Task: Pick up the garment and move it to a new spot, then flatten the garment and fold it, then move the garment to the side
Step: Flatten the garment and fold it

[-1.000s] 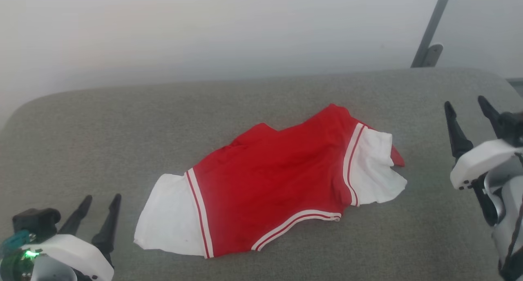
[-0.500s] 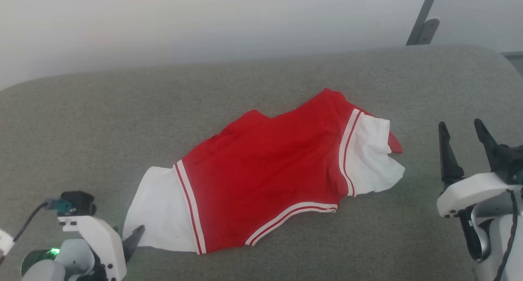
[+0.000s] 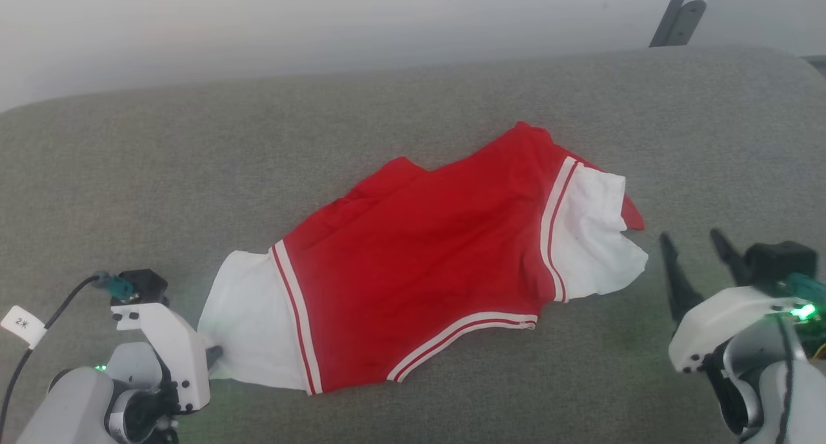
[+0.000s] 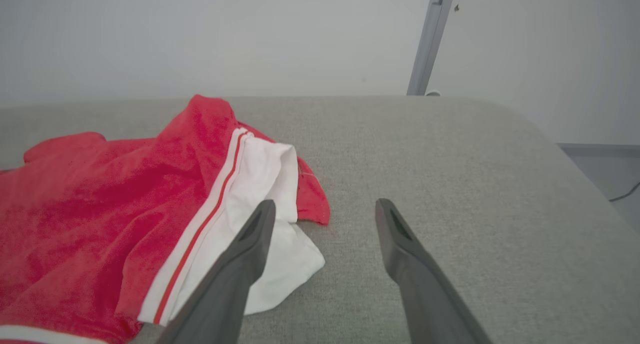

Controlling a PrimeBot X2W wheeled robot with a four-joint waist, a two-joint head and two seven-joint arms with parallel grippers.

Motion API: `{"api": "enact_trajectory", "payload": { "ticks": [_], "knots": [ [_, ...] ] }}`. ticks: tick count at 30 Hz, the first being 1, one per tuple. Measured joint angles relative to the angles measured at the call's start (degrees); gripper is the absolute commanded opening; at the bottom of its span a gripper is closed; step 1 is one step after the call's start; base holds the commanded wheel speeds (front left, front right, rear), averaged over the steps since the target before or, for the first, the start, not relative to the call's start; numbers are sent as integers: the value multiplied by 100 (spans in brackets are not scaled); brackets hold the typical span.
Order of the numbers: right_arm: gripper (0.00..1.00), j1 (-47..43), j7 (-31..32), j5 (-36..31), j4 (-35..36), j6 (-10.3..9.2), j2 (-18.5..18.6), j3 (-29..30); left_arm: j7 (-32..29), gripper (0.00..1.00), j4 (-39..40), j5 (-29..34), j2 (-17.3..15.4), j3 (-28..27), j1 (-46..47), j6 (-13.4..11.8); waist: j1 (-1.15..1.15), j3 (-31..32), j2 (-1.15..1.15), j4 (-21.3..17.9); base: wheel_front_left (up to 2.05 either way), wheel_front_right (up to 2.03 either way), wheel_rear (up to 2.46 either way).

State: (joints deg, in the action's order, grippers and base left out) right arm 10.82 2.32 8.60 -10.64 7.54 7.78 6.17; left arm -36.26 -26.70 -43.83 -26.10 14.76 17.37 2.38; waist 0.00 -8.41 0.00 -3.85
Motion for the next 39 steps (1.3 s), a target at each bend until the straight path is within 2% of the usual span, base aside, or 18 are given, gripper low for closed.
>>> {"api": "enact_trajectory", "payload": {
  "ticks": [8,14,24,25,26,27,34,39],
  "knots": [
    [100,288,1410,689,-486,0,538,-578,114,0,-135,13,73,144,211,174,0,-102,0,167,0,0,0],
    [100,697,2047,1036,-1021,0,992,-872,225,0,-210,46,167,261,379,274,0,-199,0,369,0,0,0],
    [100,1484,2967,1623,-2004,-5,1302,-1496,347,0,-311,32,252,390,613,397,0,-420,0,621,0,0,0],
    [67,1563,3081,1673,-2105,-5,1328,-1574,360,0,-327,22,257,400,636,402,0,-436,0,636,0,0,0],
    [12,1642,3185,1744,-2165,-7,1367,-1662,376,0,-339,14,261,408,646,404,0,-449,0,650,0,0,0],
    [0,1711,3259,1796,-2215,-7,1396,-1747,401,0,-363,4,266,420,662,420,0,-458,0,661,0,0,0],
    [0,1996,3349,2278,-2265,-3,1549,-2027,399,0,-438,-82,215,428,824,447,0,-399,0,694,0,0,0],
    [0,2051,3281,2796,-1711,-4,1739,-2217,303,0,-93,-91,-77,313,1091,365,0,-209,0,671,0,0,0]
  ]
}}
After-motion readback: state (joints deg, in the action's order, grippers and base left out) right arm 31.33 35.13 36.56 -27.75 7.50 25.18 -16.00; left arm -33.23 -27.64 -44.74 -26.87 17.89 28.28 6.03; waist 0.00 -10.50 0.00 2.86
